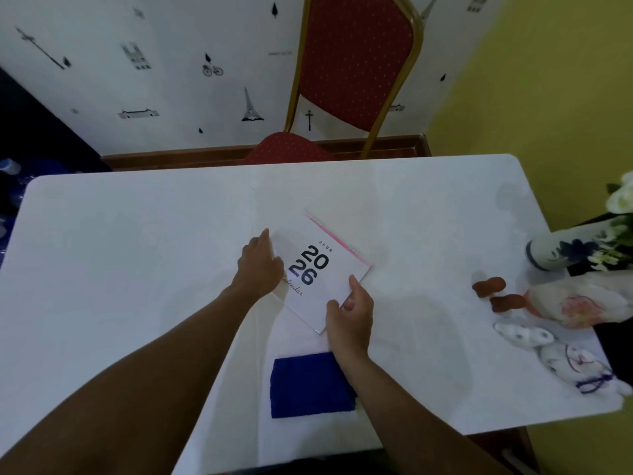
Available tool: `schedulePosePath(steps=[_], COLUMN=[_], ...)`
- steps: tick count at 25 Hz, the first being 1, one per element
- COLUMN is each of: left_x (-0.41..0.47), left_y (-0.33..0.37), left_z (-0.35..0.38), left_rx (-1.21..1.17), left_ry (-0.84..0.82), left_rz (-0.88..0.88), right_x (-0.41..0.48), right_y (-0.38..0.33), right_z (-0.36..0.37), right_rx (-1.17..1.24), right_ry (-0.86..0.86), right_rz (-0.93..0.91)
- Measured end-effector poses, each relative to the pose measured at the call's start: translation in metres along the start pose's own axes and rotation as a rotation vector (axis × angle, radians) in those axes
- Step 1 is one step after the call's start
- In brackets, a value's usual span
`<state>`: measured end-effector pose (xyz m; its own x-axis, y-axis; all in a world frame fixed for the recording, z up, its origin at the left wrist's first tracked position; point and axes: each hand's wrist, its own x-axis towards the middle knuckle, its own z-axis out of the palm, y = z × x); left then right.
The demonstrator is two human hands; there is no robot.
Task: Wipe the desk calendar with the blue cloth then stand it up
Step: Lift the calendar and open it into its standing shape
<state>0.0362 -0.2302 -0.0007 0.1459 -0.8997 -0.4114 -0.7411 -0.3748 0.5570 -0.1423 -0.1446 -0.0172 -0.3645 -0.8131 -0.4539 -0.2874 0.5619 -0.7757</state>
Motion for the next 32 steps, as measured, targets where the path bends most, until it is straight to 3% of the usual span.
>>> schedulePosePath(steps=[2,8,15,24,32], left_x=[0.001,-0.019,-0.049,-0.077,-0.090], left_y=[-0.003,-0.016,-0.021,-0.029,-0.055], left_z=[-0.003,-0.004,-0.025,-0.026,0.000], left_rx=[-0.021,-0.134,-0.276,-0.416,-0.267], left_ry=[0.016,0.048,0.206,0.130,-0.007], left_rz=[-0.042,-0.148,-0.024,0.126,0.150], right_x=[0.003,0.009,-0.003,0.002,0.013], right_y=[-0.007,-0.013,-0.041,-0.057,-0.012], right_z=[-0.004,-0.012,-0.023,-0.040,-0.048], right_rx=[0.161,0.291,0.357,0.180,-0.047], right_ry=[0.030,-0.078,-0.121,-0.173,-0.251], right_rz=[0.076,0.120,0.064,-0.274,-0.327])
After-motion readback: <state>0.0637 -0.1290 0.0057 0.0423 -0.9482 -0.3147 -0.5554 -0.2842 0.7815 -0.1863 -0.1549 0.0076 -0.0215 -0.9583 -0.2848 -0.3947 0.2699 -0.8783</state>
